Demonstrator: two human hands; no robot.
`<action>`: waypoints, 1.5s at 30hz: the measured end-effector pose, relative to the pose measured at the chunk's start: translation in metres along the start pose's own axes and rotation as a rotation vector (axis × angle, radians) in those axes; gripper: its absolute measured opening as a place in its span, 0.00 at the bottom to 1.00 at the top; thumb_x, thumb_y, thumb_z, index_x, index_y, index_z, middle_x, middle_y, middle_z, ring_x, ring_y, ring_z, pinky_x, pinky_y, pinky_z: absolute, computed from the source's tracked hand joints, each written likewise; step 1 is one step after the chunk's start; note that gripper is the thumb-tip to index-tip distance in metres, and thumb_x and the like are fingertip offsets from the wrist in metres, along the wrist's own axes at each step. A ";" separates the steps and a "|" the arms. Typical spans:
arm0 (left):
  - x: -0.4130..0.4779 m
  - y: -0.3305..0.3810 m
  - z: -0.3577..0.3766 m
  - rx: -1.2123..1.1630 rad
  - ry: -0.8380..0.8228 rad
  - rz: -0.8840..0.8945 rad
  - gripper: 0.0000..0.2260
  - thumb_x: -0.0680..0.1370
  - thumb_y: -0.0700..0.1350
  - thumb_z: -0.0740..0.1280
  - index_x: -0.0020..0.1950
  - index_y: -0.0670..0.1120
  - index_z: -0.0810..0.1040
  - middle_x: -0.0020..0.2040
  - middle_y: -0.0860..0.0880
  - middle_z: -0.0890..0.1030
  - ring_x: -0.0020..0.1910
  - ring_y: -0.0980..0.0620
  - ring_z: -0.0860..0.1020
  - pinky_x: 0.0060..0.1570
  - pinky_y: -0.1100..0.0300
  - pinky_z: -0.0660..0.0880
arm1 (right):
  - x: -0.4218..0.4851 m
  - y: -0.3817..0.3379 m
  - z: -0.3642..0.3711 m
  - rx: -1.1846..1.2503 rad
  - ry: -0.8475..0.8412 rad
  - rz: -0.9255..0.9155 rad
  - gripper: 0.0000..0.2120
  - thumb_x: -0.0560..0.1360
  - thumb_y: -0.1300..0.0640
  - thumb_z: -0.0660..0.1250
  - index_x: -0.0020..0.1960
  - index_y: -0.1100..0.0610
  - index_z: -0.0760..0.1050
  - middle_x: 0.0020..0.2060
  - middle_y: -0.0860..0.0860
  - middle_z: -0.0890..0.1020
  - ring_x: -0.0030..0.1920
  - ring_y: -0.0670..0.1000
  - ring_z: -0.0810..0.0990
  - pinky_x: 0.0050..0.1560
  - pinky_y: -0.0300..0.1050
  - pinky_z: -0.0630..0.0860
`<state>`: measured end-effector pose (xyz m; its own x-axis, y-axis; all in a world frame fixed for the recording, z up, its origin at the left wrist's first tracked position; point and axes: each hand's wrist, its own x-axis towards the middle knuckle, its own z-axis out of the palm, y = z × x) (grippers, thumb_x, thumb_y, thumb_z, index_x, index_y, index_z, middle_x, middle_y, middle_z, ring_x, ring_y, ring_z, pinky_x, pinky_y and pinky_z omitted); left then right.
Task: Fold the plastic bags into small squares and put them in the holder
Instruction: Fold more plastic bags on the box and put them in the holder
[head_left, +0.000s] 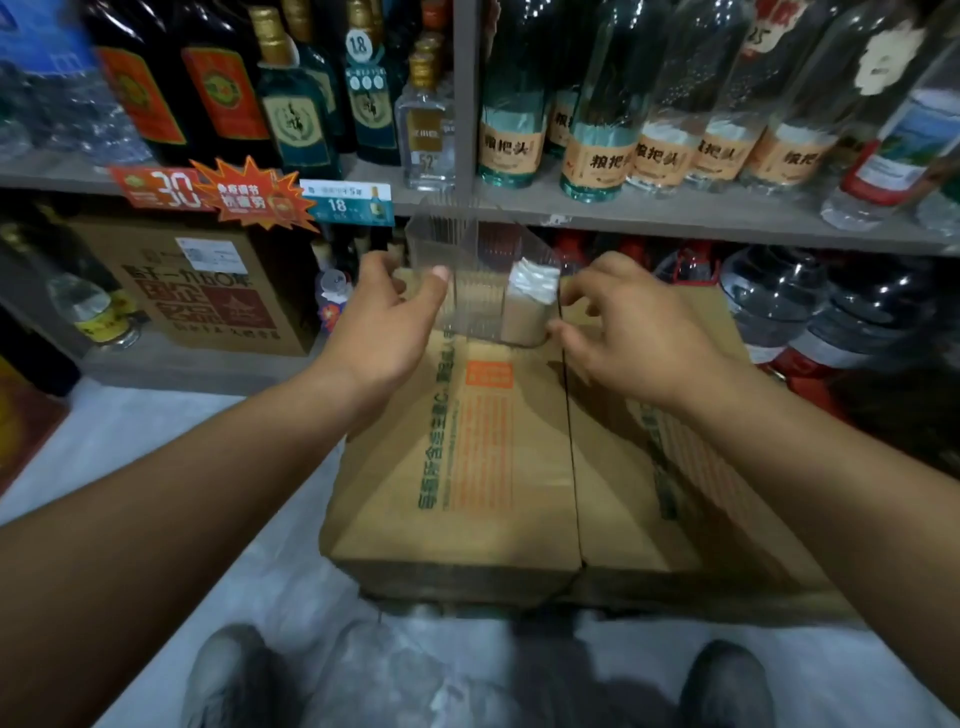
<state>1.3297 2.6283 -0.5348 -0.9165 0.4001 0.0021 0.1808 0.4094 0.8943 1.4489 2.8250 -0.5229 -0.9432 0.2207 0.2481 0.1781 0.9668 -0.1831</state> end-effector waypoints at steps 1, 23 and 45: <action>-0.012 0.000 -0.002 0.005 0.008 0.001 0.24 0.82 0.57 0.64 0.73 0.46 0.66 0.63 0.48 0.76 0.59 0.51 0.76 0.54 0.60 0.69 | -0.011 -0.005 -0.003 0.030 -0.003 0.000 0.13 0.79 0.45 0.66 0.57 0.53 0.78 0.52 0.50 0.76 0.51 0.52 0.78 0.48 0.51 0.78; -0.232 -0.251 0.098 0.673 -1.085 0.022 0.06 0.81 0.47 0.67 0.52 0.47 0.82 0.51 0.49 0.83 0.52 0.49 0.79 0.55 0.56 0.75 | -0.320 0.029 0.204 0.157 -1.070 0.307 0.15 0.78 0.49 0.69 0.61 0.55 0.76 0.57 0.53 0.80 0.57 0.55 0.77 0.53 0.46 0.72; -0.291 -0.315 0.236 0.330 -0.746 -0.251 0.12 0.75 0.55 0.70 0.42 0.46 0.83 0.41 0.48 0.82 0.43 0.46 0.80 0.46 0.54 0.77 | -0.369 0.040 0.287 0.561 -0.762 0.841 0.11 0.76 0.58 0.71 0.37 0.61 0.75 0.33 0.52 0.77 0.36 0.49 0.76 0.34 0.33 0.70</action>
<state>1.6235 2.5766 -0.9233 -0.4894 0.6532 -0.5777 0.2047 0.7300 0.6520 1.7240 2.7451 -0.8950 -0.5516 0.4288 -0.7155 0.8325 0.3358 -0.4406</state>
